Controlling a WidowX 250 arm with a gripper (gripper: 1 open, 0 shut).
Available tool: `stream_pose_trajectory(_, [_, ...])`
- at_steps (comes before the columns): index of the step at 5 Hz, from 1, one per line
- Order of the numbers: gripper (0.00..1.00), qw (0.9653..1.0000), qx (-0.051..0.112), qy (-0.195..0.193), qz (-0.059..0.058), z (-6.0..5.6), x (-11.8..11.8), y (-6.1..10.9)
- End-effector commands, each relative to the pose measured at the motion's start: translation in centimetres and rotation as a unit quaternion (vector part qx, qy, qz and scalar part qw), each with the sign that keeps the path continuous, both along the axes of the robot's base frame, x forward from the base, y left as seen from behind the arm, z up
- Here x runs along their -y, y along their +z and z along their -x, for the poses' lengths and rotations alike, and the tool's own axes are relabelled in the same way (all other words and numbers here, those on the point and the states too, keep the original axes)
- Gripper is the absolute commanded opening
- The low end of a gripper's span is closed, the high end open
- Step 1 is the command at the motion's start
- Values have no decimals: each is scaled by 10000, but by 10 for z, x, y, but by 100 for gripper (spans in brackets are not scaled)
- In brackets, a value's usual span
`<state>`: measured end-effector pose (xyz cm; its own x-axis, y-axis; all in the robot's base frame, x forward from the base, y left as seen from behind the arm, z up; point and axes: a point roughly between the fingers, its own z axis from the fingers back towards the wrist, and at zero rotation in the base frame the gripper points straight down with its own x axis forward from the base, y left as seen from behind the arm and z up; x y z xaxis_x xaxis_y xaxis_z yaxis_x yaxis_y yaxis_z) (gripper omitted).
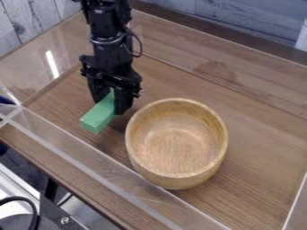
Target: Remove the green block from inside the brown bowl and put it on the table
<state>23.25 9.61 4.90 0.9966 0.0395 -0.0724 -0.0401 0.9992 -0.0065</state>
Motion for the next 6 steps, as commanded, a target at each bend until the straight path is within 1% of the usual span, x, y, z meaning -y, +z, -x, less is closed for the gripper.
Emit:
stream_pose_trajectory(1, [0, 9999, 142, 30, -53, -4, -4, 6])
stream_pose_trajectory(2, [0, 9999, 132, 45, -37, -4, -4, 6])
stream_pose_trajectory(3, [100, 9999, 115, 77, -8, -2, -4, 11])
stream_pose_trajectory(4, [100, 9997, 224, 109, 49, -3, -5, 28])
stream_pose_trajectory(5, [100, 9989, 428, 132, 105, -5, -5, 54])
stream_pose_trajectory(6, [100, 9977, 654, 113, 110, -9, -4, 88])
